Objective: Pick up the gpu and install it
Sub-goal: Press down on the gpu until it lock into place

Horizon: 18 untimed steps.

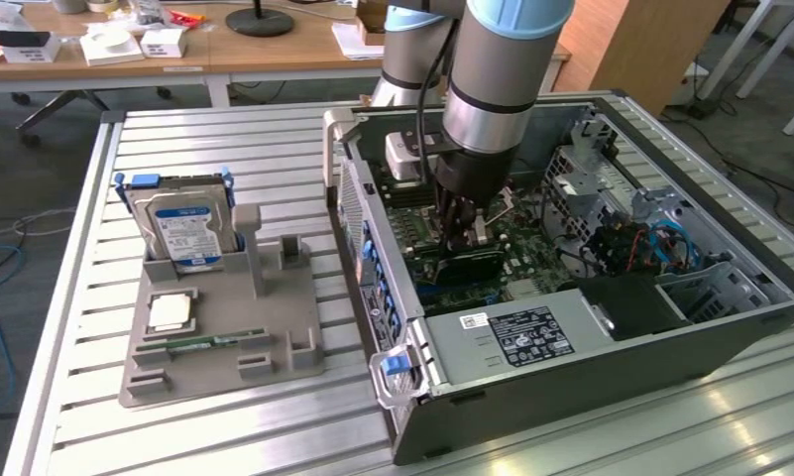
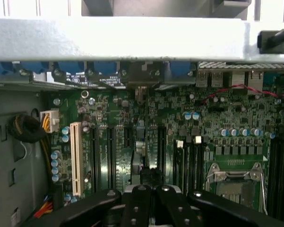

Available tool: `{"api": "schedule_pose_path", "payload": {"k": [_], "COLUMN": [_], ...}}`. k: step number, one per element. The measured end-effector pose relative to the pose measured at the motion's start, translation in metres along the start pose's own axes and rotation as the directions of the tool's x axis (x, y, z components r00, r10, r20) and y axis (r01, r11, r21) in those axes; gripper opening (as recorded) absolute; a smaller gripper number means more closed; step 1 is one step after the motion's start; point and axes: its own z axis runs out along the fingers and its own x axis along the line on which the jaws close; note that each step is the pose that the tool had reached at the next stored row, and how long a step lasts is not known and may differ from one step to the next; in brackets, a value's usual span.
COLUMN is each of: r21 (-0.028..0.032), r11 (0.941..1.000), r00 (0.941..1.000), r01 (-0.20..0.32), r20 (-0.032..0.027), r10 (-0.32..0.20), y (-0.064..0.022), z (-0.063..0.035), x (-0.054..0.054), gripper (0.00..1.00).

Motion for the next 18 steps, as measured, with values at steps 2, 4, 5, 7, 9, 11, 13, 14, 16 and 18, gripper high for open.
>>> {"api": "schedule_pose_path", "payload": {"k": [2, 4, 5, 7, 9, 11, 13, 14, 16, 18], "r21": [0.0002, 0.0002, 0.0002, 0.0002, 0.0001, 0.0002, 0.0002, 0.0003, 0.0002, 0.0002], "r11": [1.0000, 1.0000, 1.0000, 1.0000, 1.0000, 1.0000, 1.0000, 1.0000, 1.0000, 1.0000], "r00": [1.0000, 1.0000, 1.0000, 1.0000, 1.0000, 1.0000, 1.0000, 1.0000, 1.0000, 1.0000], "r01": [0.000, 0.000, 0.000, 0.000, 0.000, 0.000, 0.000, 0.000, 0.000, 0.000], "r20": [0.0002, 0.0003, 0.0002, 0.0000, 0.0001, 0.0002, 0.0003, 0.0003, 0.0003, 0.0004], "r10": [0.000, 0.000, 0.000, 0.000, 0.000, 0.000, 0.000, 0.000, 0.000, 0.000], "y": [0.0000, 0.0000, 0.0000, 0.0000, 0.0000, 0.0001, -0.0004, -0.0004, -0.0004, -0.0004], "z": [0.0001, 0.0001, 0.0002, 0.0003, 0.0003, 0.0004, -0.0192, -0.0192, -0.0192, -0.0192], "x": [0.000, 0.000, 0.000, 0.000, 0.000, 0.000, -0.001, -0.001, -0.001, -0.001], "gripper": [0.10, 0.10, 0.10, 0.10, 0.10, 0.10, 0.10, 0.10, 0.10, 0.10]}}
